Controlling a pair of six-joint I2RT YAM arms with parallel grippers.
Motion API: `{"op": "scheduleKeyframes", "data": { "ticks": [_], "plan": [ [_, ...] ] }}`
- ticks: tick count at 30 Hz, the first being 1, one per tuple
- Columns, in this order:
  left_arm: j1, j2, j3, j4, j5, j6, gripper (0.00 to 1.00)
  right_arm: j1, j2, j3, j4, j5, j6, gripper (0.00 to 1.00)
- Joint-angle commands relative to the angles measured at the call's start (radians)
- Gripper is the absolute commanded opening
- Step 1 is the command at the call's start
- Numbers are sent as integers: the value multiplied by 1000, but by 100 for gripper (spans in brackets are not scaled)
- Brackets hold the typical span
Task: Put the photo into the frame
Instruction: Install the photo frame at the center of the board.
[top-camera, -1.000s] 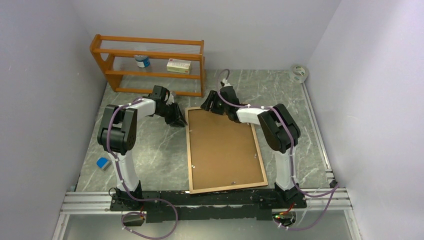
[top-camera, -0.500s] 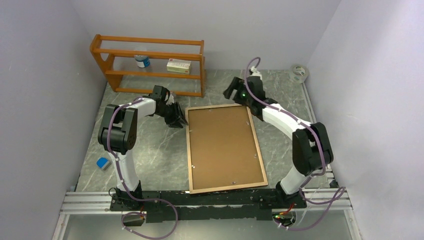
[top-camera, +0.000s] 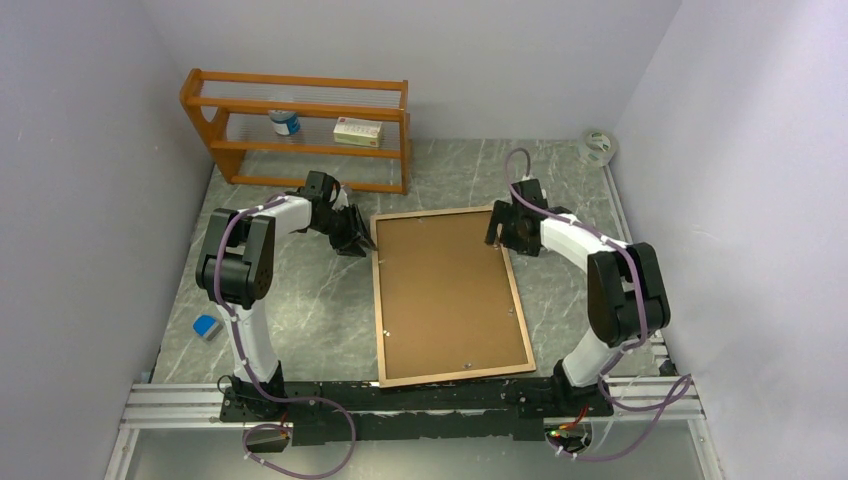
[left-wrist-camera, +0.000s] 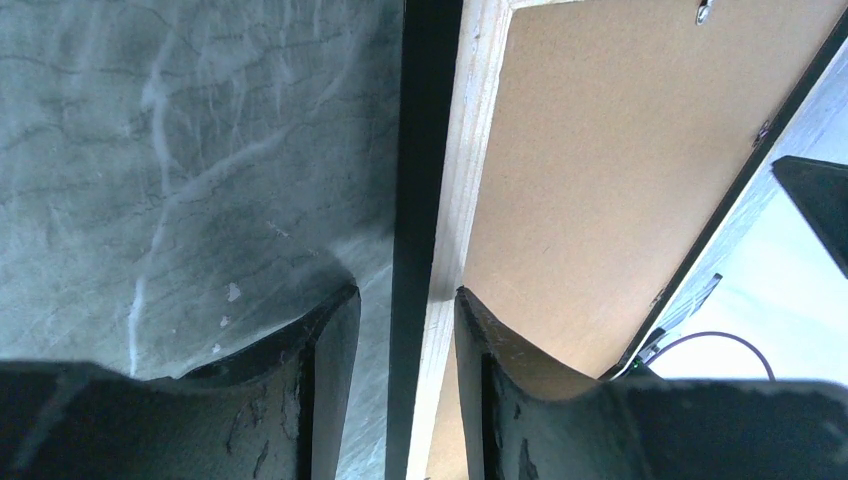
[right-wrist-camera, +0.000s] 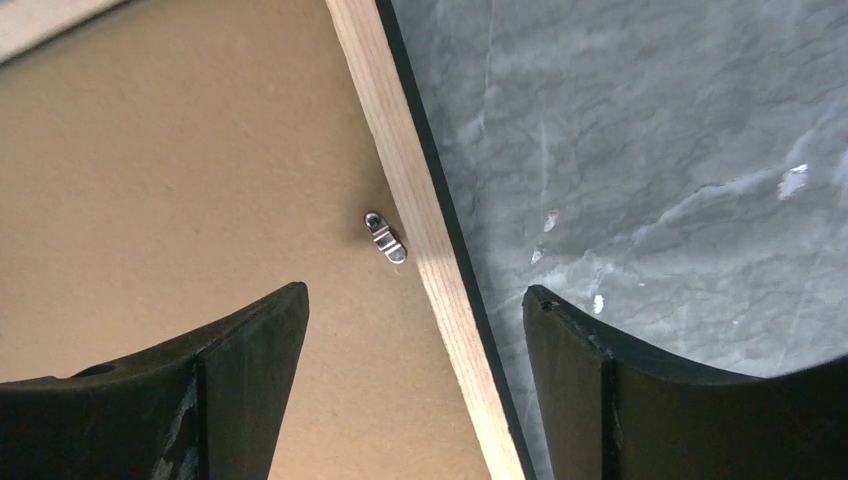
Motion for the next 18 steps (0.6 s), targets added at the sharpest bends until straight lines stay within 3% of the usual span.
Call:
{"op": "scheduleKeyframes", "data": {
  "ticks": [1, 6, 18],
  "plan": [
    [-2, 0, 12, -5, 16, 3, 45, 5, 49, 56, -42, -51, -73, 79],
    [-2, 0, 8, -5, 11, 4, 45, 6, 119, 118, -81, 7, -81, 68],
    [-2, 14, 8, -1, 22, 2, 44, 22, 163, 160, -84, 93, -157, 57]
  ]
}}
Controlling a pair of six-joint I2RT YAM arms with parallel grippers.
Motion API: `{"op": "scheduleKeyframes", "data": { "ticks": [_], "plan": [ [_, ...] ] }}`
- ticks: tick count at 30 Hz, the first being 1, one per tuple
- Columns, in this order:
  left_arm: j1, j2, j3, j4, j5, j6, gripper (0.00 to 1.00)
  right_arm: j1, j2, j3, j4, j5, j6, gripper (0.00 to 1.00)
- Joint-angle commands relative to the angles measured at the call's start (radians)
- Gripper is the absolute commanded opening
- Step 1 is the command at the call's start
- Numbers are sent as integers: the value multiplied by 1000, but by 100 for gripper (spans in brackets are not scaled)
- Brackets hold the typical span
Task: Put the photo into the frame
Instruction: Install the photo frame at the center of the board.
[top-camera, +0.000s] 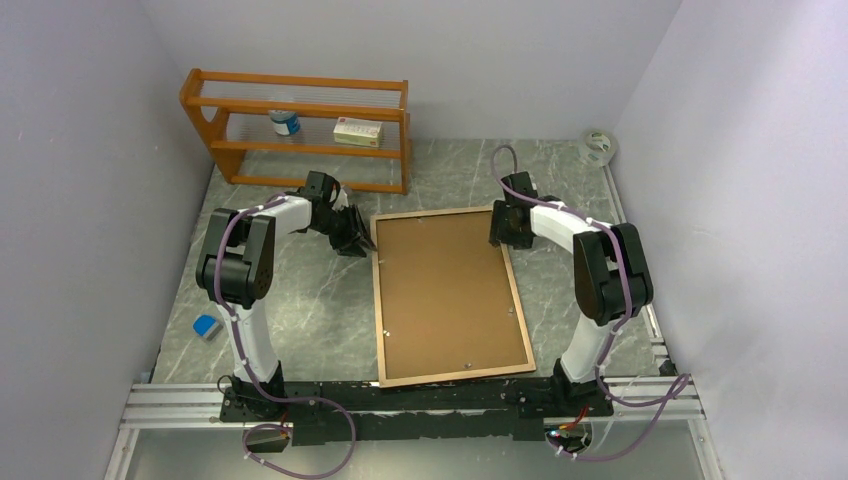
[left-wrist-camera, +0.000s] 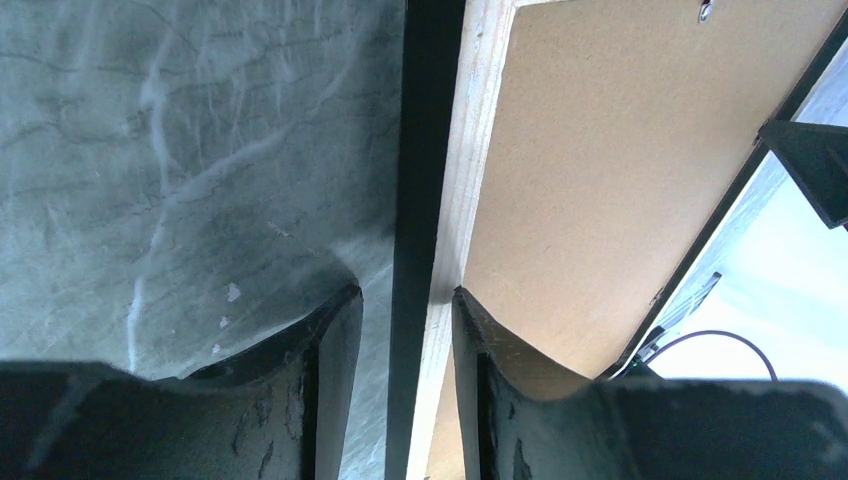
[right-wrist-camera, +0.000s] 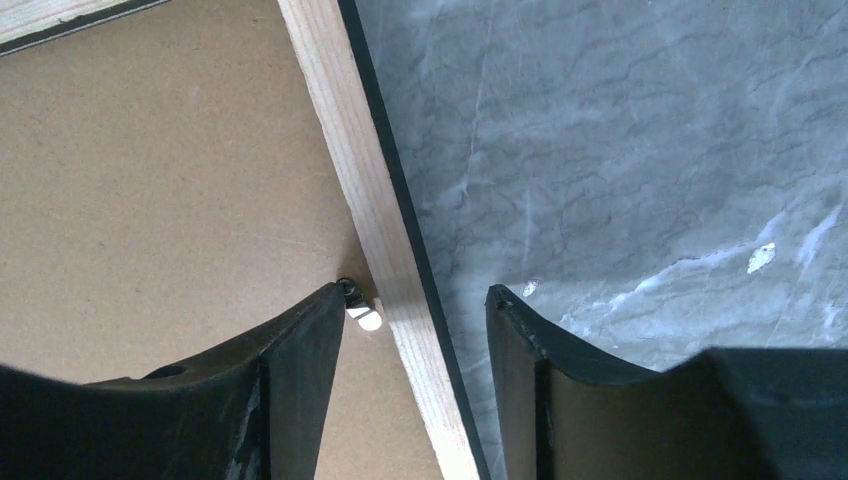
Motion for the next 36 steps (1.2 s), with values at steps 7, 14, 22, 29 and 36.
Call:
{"op": "scheduleKeyframes", "data": {
  "ticks": [7, 14, 22, 29, 36],
  "plan": [
    [-2, 19, 4, 7, 27, 0, 43, 15, 14, 31, -8, 29, -92, 47],
    [-2, 12, 4, -1, 20, 8, 42, 17, 5, 24, 0, 37, -95, 32],
    [-2, 13, 14, -7, 16, 9, 42, 20, -19, 26, 18, 18, -102, 15],
    [0, -5, 18, -25, -9, 11, 43, 17, -135, 36, 10, -48, -50, 60],
    [0, -33, 14, -48, 15, 4, 51, 16, -244, -17, -115, -43, 49, 71]
  ]
}}
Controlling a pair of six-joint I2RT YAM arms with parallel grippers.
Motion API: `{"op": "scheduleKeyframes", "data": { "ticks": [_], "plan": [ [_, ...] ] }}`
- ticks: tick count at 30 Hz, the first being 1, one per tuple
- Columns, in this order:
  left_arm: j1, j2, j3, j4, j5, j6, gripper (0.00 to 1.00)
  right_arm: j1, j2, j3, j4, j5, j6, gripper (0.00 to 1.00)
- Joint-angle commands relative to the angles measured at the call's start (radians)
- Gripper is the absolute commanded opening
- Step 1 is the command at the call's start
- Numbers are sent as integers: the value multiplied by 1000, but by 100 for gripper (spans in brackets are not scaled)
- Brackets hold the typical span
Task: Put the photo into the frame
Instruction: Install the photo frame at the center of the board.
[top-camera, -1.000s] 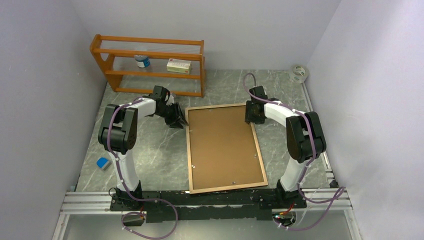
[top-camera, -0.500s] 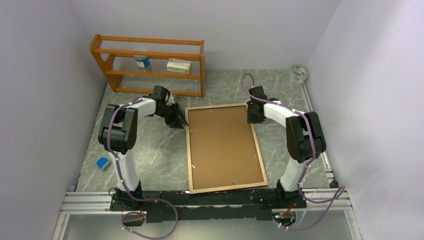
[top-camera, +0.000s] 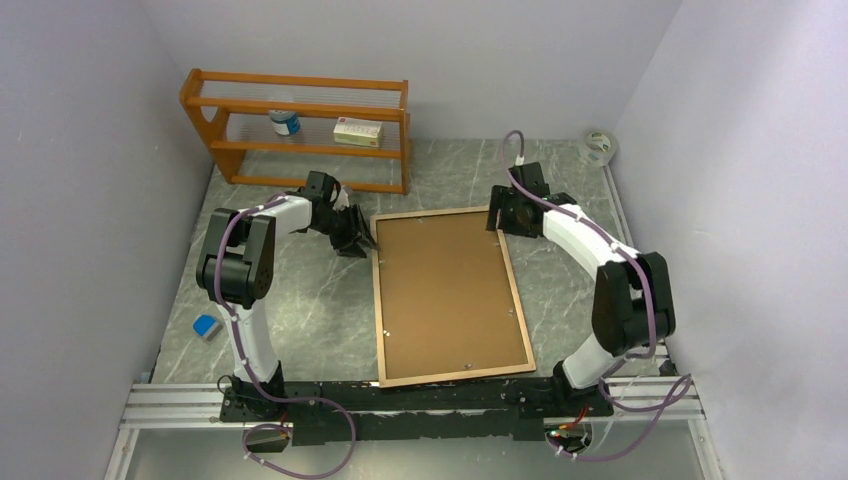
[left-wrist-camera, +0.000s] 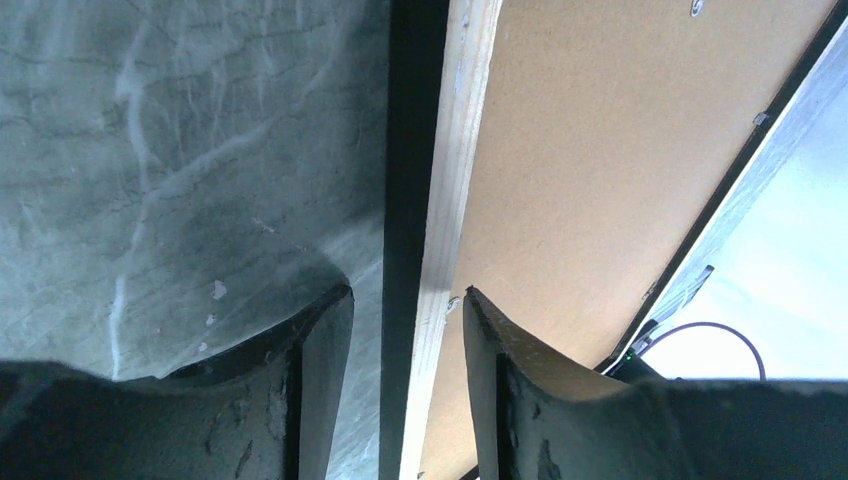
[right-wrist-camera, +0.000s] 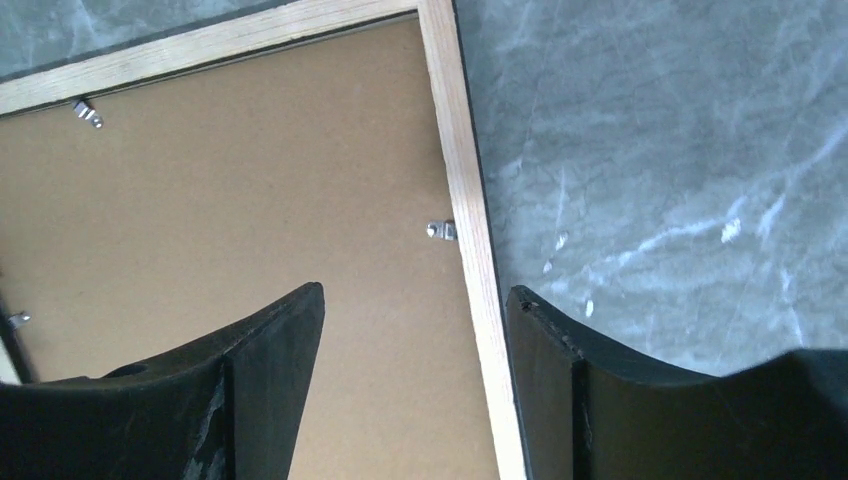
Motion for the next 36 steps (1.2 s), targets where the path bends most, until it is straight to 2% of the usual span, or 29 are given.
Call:
{"op": "scheduleKeyframes", "data": {
  "ticks": [1, 11, 17, 25, 36],
  "plan": [
    [0, -43, 7, -47, 5, 7, 52, -1, -89, -43, -116, 6, 96, 71],
    [0, -123, -90, -60, -13, -4, 59, 1, -304, -305, -332, 13, 202, 78],
    [0, -149, -141, -20, -5, -32, 59, 42, -344, -345, -374, 29, 260, 69],
    [-3, -158, -170, -20, -7, -39, 59, 76, -301, -368, -349, 20, 283, 65],
    [-3, -175, -207, -19, 6, -35, 58, 148, -224, -354, -357, 107, 306, 44]
  ]
}}
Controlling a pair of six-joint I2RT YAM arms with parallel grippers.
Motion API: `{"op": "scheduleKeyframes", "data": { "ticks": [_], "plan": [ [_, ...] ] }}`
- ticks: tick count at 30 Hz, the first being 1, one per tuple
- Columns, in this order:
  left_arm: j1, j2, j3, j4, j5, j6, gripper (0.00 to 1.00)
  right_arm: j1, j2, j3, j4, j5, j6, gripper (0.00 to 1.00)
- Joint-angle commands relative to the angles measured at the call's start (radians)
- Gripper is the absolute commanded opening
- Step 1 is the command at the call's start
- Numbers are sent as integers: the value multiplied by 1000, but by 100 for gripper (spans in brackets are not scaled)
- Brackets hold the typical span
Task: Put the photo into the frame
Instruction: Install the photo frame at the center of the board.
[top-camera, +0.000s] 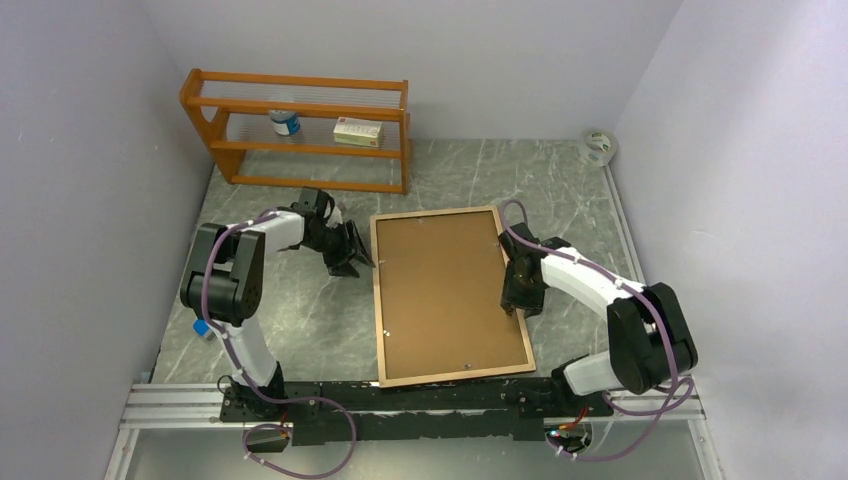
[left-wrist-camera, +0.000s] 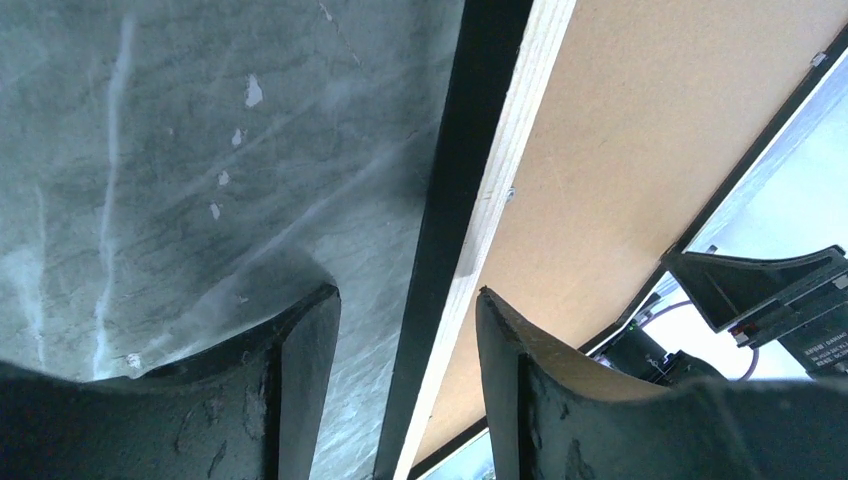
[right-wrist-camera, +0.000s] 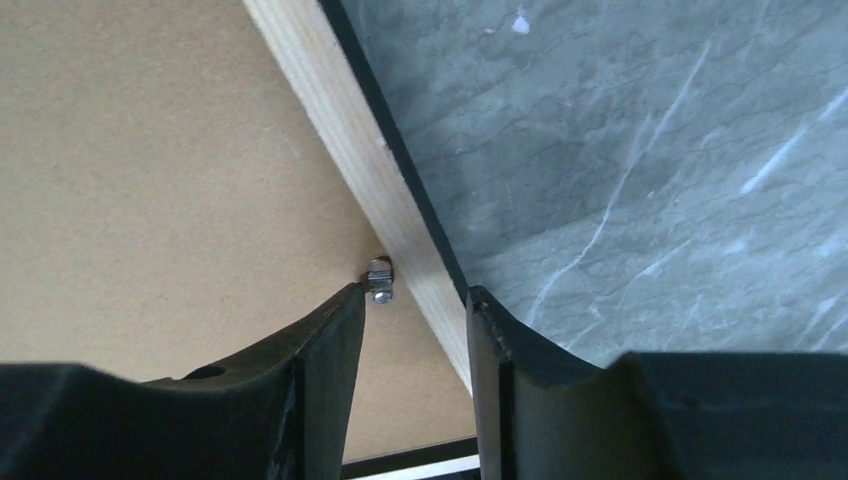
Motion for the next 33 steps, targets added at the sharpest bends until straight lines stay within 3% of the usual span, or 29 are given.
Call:
{"op": "scheduleKeyframes", "data": {
  "ticks": [1, 4, 15, 18, 20, 23, 33],
  "plan": [
    [-3, -32, -25, 0, 12, -2, 58, 23, 14, 3, -4, 52, 35, 41],
    [-4, -40, -40, 12, 15, -4, 58, 28, 11, -13, 11, 61, 51, 30],
    [-4, -37, -33, 14, 20, -10, 58, 28, -40, -6, 29, 37, 73, 22],
    [-4, -53, -34, 10, -5, -12, 59, 27, -82, 12, 26, 46, 82, 33],
    [-4, -62, -32, 2, -19, -11, 60, 26, -111, 18, 37, 37, 84, 48],
    [-4, -70, -32, -5, -36, -8, 64, 23, -132, 0, 81, -16, 74, 61],
    [-3, -76, -38, -20, -53, -12, 67, 23, -54, -41, 115, -31, 61, 69]
  ]
}}
